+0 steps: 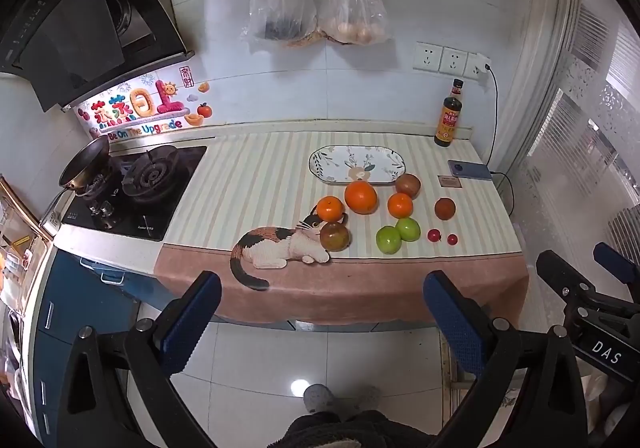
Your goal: Organize fruits
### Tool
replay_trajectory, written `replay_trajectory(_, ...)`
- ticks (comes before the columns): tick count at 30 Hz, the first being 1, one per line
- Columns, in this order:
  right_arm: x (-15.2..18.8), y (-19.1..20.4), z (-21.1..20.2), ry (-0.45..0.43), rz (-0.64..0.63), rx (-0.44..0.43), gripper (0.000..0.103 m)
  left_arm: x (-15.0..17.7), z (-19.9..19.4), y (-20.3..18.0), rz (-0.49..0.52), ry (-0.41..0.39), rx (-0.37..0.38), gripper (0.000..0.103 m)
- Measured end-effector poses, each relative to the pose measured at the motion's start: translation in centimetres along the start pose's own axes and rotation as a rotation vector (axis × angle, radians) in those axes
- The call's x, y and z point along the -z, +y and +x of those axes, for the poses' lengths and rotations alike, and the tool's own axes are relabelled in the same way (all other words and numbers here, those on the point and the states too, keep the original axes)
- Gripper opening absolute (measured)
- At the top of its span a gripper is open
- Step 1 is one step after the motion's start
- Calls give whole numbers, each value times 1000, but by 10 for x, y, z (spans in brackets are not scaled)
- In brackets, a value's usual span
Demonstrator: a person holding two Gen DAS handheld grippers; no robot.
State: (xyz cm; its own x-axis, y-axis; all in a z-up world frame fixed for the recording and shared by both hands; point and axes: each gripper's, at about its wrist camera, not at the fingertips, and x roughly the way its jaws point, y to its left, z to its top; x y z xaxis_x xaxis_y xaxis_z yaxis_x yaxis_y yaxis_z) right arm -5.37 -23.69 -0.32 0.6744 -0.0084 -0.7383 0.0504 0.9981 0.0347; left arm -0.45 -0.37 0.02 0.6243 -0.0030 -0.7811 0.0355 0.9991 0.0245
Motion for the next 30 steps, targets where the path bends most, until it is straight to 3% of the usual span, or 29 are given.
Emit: replay_trajectory(30, 3, 0, 2, 11, 6, -10, 103, 2, 7, 1, -5, 11, 8, 103)
